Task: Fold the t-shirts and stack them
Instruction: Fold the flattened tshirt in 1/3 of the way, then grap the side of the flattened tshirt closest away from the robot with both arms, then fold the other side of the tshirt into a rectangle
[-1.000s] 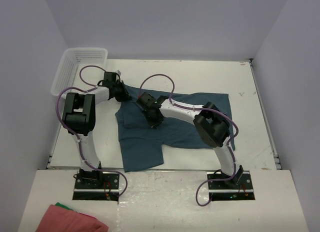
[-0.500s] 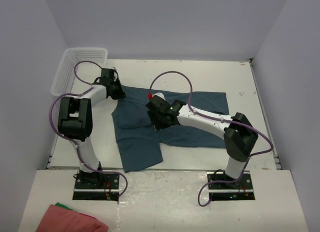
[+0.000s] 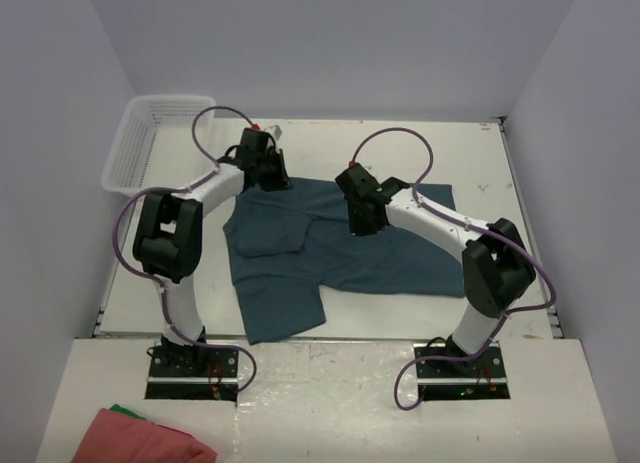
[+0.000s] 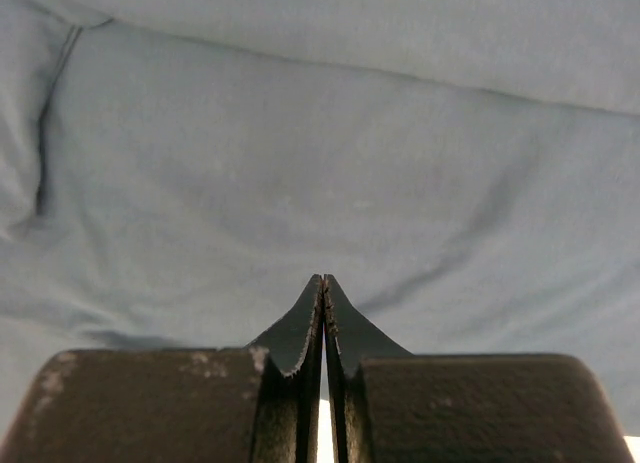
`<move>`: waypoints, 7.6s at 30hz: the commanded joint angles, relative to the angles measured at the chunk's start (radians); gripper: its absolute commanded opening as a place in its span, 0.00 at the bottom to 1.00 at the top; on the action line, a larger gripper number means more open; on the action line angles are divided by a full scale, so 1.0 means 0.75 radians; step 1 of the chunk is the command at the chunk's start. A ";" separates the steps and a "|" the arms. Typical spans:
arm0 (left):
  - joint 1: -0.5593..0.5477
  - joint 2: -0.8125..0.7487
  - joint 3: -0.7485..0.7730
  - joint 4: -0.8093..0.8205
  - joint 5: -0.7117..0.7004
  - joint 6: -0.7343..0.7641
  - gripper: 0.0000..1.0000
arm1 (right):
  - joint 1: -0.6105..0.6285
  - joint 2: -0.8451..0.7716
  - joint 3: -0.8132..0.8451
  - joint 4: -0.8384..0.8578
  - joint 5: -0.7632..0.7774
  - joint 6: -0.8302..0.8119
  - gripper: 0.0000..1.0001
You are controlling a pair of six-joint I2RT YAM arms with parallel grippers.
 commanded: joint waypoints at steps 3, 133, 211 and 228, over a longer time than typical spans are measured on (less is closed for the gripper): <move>-0.194 0.130 0.095 0.106 0.220 0.015 0.00 | -0.057 -0.082 -0.059 0.003 0.018 0.064 0.00; -0.419 -0.841 -0.545 -0.019 -0.152 0.054 0.54 | -0.925 0.038 -0.198 0.020 -0.280 0.071 0.00; -0.764 -0.749 -0.586 -1.116 -0.768 -1.000 0.00 | -0.734 -0.281 -0.251 0.091 -0.313 -0.011 0.00; -0.475 -0.661 -0.181 -1.177 -1.060 -0.783 0.00 | -0.781 -0.121 0.051 -0.091 -0.152 -0.028 0.00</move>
